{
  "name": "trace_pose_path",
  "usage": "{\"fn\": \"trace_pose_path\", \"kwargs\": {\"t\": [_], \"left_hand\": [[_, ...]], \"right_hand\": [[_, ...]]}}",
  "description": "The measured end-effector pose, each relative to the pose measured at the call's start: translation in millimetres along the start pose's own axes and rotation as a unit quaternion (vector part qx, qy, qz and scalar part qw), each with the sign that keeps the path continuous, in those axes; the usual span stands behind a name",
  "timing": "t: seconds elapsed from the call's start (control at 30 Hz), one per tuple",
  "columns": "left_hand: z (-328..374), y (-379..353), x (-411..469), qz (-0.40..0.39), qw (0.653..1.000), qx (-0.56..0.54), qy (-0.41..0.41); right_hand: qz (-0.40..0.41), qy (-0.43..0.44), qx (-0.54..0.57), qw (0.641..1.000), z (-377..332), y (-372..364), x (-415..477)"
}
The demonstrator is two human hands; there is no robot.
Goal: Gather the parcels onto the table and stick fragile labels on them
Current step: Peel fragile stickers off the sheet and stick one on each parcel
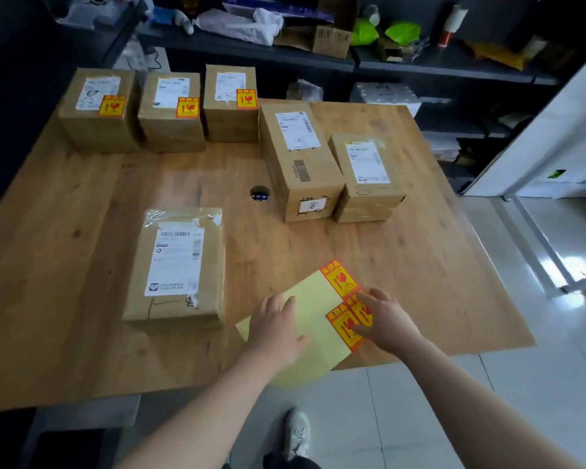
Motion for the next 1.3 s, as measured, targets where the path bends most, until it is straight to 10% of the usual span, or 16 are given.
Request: {"fn": "trace_pose_path", "kwargs": {"t": [0.23, 0.63, 1.03, 1.3], "left_hand": [[-3.5, -22.8, 22.3, 0.019, 0.991, 0.002, 0.131], [15.2, -22.9, 40.1, 0.043, 0.992, -0.069, 0.097], [11.3, -24.9, 31.7, 0.027, 0.921, -0.380, 0.084], [16.1, -23.9, 26.7, 0.041, 0.894, -0.441, 0.069]], "right_hand": [[0.024, 0.067, -0.053, 0.996, 7.5, -4.9, 11.7], [0.030, 0.134, -0.036, 0.990, 3.7, -9.3, 18.3], [0.061, 0.146, 0.368, 0.916, -6.0, -5.3, 15.2], [0.062, 0.131, 0.434, 0.889, -7.0, -2.8, 15.7]]}}
Point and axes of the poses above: each hand's wrist, its own x-axis towards the middle knuckle, its own y-axis out of the back of the hand, z = x × y, the point moved 10 cm from there along x, towards the middle knuckle, and after that the axes turned 11 degrees about -z, right-handed, at the moved point
